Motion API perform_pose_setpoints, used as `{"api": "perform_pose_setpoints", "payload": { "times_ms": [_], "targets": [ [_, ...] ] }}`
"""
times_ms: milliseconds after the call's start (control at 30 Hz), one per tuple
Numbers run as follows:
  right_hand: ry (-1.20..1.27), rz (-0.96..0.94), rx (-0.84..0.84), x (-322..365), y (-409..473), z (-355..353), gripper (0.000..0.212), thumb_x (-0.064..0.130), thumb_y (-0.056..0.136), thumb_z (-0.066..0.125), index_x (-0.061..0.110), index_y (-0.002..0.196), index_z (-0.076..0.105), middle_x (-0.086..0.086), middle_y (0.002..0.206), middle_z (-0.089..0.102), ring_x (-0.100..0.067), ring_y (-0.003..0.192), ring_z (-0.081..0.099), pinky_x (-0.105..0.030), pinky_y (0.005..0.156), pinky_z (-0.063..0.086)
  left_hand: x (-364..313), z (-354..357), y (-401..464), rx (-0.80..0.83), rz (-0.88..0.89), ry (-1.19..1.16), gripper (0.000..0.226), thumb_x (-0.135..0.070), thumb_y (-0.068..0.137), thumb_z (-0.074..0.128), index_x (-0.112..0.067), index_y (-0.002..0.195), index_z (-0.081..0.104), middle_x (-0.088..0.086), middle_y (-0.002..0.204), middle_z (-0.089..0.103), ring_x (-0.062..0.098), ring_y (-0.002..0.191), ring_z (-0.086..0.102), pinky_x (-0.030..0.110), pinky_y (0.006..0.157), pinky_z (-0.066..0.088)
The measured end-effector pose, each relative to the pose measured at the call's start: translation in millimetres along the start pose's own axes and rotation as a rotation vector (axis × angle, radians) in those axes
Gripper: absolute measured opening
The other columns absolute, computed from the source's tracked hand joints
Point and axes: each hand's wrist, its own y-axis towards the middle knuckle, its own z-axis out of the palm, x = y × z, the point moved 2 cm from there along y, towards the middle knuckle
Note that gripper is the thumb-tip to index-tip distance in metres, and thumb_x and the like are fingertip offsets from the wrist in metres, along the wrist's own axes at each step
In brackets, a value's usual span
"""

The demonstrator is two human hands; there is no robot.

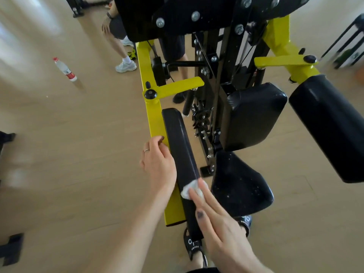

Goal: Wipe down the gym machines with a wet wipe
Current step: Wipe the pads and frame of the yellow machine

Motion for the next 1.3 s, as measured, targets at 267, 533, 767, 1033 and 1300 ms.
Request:
{"api": "perform_pose_setpoints", "payload": {
  "times_ms": [267,533,767,1033,1300],
  "targets": [
    [0.177,0.069,-0.11,-7,8,4,0.043,0.048,0.108,0.023,0.062,0.149,0.028,0.05,0.155,0.001,0.017,0.146,0.012,-0.021,0.123,0.023,-27,13,-24,0.025,-0.041,-0.084,0.037,-0.029,0.106,0.04,-0.012,0.139,0.046,0.013,0.136,0.054,0.031,0.116,0.056,0.051,0.097,0.047],
    [-0.021,-0.073,-0.169,-19,-68,27,0.051,0.052,0.108,0.015,0.043,0.157,0.028,0.023,0.168,0.004,-0.005,0.156,0.006,-0.051,0.119,0.034,-33,11,-24,0.014,-0.095,-0.136,0.035,-0.027,0.107,0.04,-0.013,0.139,0.047,0.013,0.139,0.052,0.029,0.119,0.049,0.042,0.097,0.043],
    [0.11,-0.099,-0.215,-26,-26,24,0.051,0.041,0.108,0.022,0.035,0.157,0.035,0.018,0.169,0.008,-0.003,0.156,0.003,-0.027,0.126,0.019,-34,13,-23,-0.001,-0.096,-0.104,0.035,-0.027,0.106,0.04,-0.012,0.136,0.048,0.013,0.133,0.053,0.029,0.118,0.051,0.043,0.099,0.044],
    [0.333,-0.071,-0.246,-32,-78,42,0.048,0.039,0.111,0.021,0.038,0.158,0.028,0.019,0.168,0.017,-0.004,0.155,0.015,-0.015,0.121,0.018,-38,14,-26,0.001,-0.117,-0.054,0.034,-0.025,0.108,0.038,-0.011,0.138,0.047,0.015,0.136,0.052,0.021,0.107,0.05,0.025,0.084,0.034],
    [0.915,0.413,0.114,-49,40,0,0.036,0.064,0.105,0.028,0.043,0.119,0.054,0.025,0.101,0.063,0.006,0.092,0.058,-0.015,0.077,0.039,-38,15,-21,-0.032,-0.072,0.004,0.032,-0.023,0.107,0.038,-0.008,0.133,0.049,0.015,0.133,0.054,0.03,0.112,0.054,0.023,0.078,0.031]
  ]
}}
